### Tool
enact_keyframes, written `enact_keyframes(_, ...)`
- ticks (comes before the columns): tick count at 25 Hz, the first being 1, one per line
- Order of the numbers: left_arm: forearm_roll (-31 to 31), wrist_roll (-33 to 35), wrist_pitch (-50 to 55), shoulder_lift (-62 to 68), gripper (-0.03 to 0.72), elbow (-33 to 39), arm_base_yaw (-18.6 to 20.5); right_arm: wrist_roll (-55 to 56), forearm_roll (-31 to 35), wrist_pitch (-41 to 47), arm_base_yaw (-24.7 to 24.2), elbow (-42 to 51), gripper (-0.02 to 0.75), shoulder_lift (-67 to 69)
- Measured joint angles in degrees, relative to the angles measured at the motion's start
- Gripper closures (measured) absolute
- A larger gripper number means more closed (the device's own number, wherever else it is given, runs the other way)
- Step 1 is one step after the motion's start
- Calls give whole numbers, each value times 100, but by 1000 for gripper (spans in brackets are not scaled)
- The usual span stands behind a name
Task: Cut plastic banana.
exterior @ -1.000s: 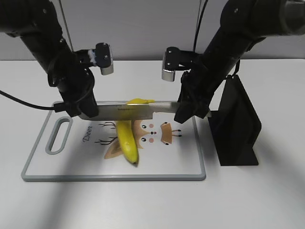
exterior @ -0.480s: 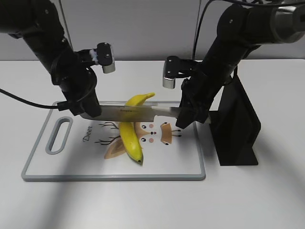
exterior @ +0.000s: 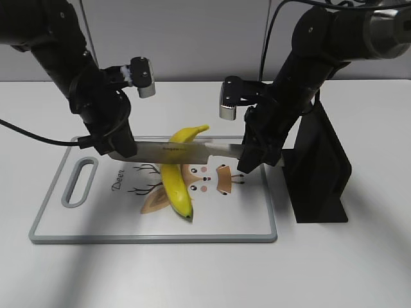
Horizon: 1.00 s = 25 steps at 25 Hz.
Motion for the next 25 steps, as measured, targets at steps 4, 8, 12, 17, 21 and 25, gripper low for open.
enact_keyframes(4,-52,0,7,0,664,0,12,0,-18,-31,0,0,552,0)
enact_keyframes(8,-70,0,7,27,664,0,17,0,-29,-38,0,0,552,7)
enact_keyframes(12,-108,6,14,64,664,-12,28,-2,-35,-56,0,0,551,30)
enact_keyframes(17,-152,16,42,119,663,-30,33,-2,-60,-67,-7,-2,549,82)
enact_keyframes(21,-172,22,52,119,663,-41,38,-2,-71,-79,-7,-2,549,89)
enact_keyframes(25,-172,22,52,103,663,-41,38,-2,-76,-92,-7,-2,549,76)
